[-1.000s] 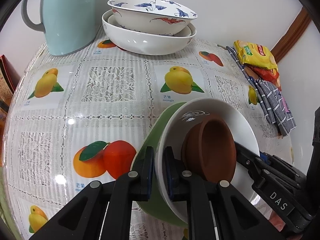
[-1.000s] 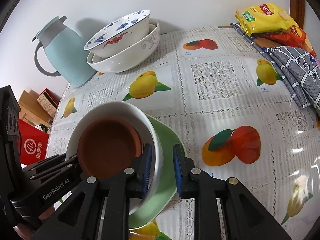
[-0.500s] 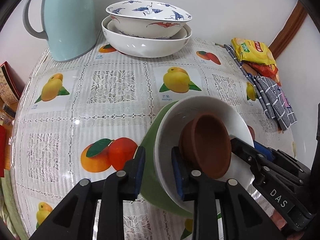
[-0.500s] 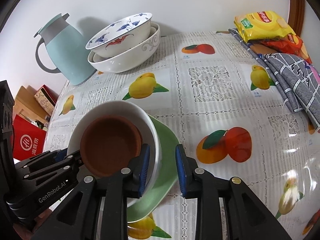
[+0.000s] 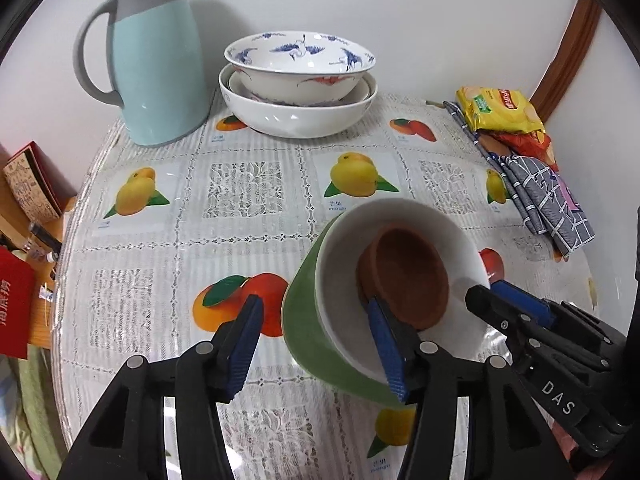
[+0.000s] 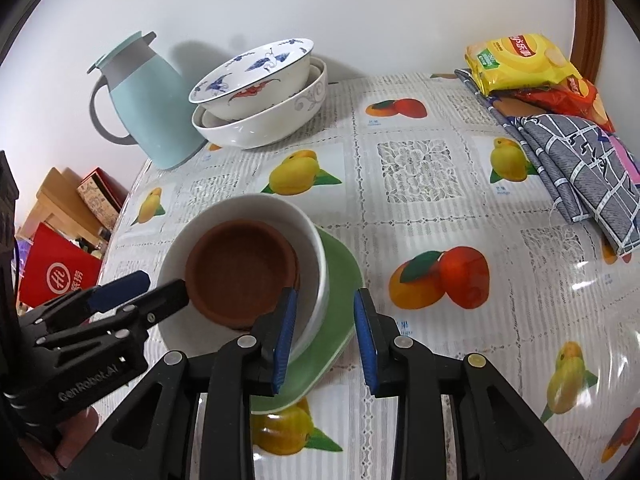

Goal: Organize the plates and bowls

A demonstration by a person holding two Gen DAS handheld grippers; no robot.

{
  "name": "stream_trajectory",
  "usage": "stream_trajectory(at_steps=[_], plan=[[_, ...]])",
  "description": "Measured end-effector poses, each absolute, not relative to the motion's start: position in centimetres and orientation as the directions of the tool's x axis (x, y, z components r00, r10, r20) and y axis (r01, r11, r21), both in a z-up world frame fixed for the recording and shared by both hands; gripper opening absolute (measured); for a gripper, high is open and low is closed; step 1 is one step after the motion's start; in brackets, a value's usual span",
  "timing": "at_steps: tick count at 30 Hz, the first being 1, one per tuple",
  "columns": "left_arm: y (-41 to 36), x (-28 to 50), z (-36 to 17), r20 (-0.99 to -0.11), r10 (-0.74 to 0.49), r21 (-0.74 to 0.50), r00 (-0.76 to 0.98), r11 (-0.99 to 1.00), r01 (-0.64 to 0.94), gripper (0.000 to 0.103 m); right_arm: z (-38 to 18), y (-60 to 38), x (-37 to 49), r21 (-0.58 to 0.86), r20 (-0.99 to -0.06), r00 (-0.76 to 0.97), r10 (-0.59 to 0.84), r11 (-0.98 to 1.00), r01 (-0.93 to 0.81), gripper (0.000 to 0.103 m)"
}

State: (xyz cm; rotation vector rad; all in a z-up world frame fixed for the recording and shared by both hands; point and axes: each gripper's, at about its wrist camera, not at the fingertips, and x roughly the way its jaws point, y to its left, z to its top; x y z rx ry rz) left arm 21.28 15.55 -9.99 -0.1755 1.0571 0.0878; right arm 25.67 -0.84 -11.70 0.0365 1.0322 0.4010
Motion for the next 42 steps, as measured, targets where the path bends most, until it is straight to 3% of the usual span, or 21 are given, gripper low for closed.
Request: stream_trajectory(at_steps=[4, 6, 13, 24, 27, 30, 36, 42], plan=[[14.9, 19.7, -8.8, -0.856, -0.014, -0.105, 0.517, 0.984, -0.147, 0.052, -11.1, -1.6, 24.2, 0.225, -0.819, 0.455, 0.350, 0.925, -0.307, 0.034], [14.3, 19.0, -8.2, -0.850, -0.007, -0.095, 0.526, 0.986, -0.139, 0.056, -10.7, -2.1, 23.3, 0.223, -0.814, 0.463, 0.352, 0.924, -0.311, 0.041], [11.7, 15.6, -5.4, -0.804, 0.023, -0.062, 0.594, 0.991, -0.122, 0.064, -8.3, -5.3, 19.3, 0.204, -0.780, 0.524, 0.343, 0.930, -0.305, 0.052], [7.7, 9.0, -1.3, -0.695, 0.052, -0.065, 0.717, 0.989, -0.135, 0.073, -4.6, -11.1, 12.5, 0.105, -0.731, 0.643, 0.229, 0.969, -0.225, 0.057], [7.1, 7.2, -0.6, -0.675, 0.041, -0.087, 0.737, 0.987, -0.135, 0.077, -3.2, -12.5, 10.7, 0.101, -0.707, 0.675, 0.210, 0.975, -0.198, 0.081], [6.7, 5.4, 0.0, -0.655, 0.062, -0.088, 0.753, 0.984, -0.157, 0.083, -1.9, -13.7, 8.9, 0.101, -0.669, 0.716, 0.200, 0.979, -0.179, 0.090], [5.5, 2.6, 0.5, -0.641, 0.070, -0.072, 0.765, 0.986, -0.150, 0.094, -1.1, -15.2, 6.2, 0.120, -0.662, 0.722, 0.202, 0.979, -0.163, 0.093], [4.2, 0.1, 1.1, -0.619, 0.082, -0.052, 0.781, 0.988, -0.144, 0.095, -1.0, -16.1, 3.4, 0.062, -0.656, 0.741, 0.145, 0.988, -0.138, 0.093]])
